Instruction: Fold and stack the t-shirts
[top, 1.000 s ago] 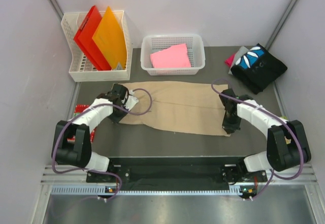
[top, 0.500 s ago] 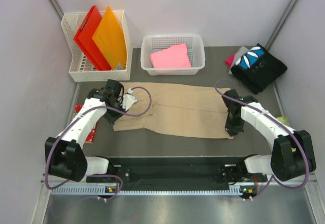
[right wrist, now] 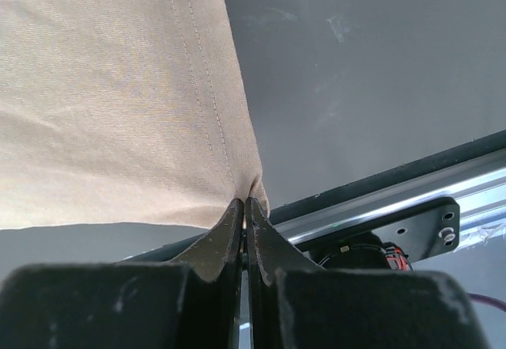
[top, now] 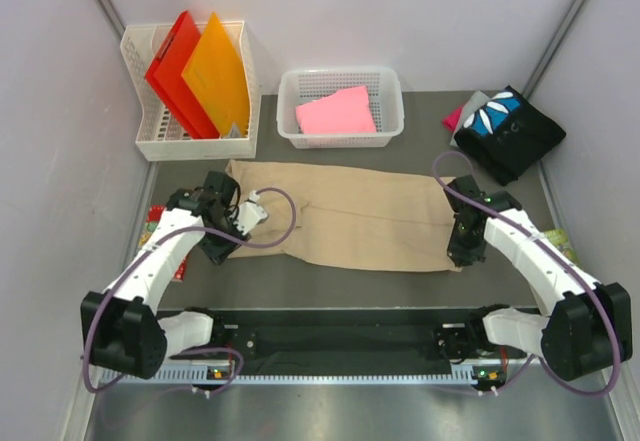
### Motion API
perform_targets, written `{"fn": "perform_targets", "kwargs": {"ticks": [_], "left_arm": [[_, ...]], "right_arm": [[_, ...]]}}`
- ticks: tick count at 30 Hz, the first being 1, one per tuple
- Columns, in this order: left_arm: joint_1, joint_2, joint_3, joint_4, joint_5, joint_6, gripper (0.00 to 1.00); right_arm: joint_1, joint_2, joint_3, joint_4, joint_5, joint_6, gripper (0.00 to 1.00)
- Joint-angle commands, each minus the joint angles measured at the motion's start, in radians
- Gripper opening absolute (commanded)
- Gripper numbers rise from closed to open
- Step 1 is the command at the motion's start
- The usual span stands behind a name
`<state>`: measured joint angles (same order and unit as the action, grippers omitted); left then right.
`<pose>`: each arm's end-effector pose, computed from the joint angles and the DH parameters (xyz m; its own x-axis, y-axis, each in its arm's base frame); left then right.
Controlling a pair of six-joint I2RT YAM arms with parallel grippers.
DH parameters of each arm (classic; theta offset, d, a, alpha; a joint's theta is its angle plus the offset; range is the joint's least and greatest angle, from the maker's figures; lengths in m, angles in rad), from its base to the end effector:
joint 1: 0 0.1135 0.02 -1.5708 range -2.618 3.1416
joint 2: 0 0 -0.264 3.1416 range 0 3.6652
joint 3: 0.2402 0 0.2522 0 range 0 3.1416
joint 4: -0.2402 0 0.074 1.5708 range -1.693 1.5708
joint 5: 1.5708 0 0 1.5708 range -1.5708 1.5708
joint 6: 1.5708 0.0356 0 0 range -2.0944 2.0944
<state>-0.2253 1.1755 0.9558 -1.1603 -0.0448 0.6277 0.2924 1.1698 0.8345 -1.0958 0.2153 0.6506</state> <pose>0.1868 -0.0412 0.2547 -0.6484 0.7505 -0.1277 0.7360 0.6608 0.1470 0.1776 0.0455 0.2249 -0.9078 0.3446 -0.2389 0.3729 0.9241 -0.0840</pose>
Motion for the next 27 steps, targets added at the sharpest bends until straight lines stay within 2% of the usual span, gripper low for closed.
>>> {"fn": "perform_targets", "kwargs": {"ticks": [1,5,11,17,25,27], "left_arm": [[0.001,0.059,-0.080,0.115,-0.018,-0.037,0.44],[0.001,0.114,-0.123,0.201,-0.018,-0.057,0.49],[0.017,0.220,-0.152,0.341,-0.040,-0.069,0.48],[0.049,0.328,-0.106,0.390,0.009,-0.095,0.46],[0.098,0.397,-0.074,0.432,0.029,-0.100,0.37],[0.106,0.409,-0.058,0.432,0.037,-0.099,0.32]], "right_arm": [[0.001,0.007,0.023,-0.007,0.009,0.006,0.00],[0.001,0.005,0.011,0.008,0.007,0.011,0.00],[0.001,0.004,0.003,0.019,0.002,0.017,0.00],[0.001,0.019,0.018,0.019,0.002,0.017,0.00],[0.001,0.031,0.037,0.017,0.002,0.009,0.00],[0.001,0.034,0.032,0.020,0.001,0.007,0.00]]}}
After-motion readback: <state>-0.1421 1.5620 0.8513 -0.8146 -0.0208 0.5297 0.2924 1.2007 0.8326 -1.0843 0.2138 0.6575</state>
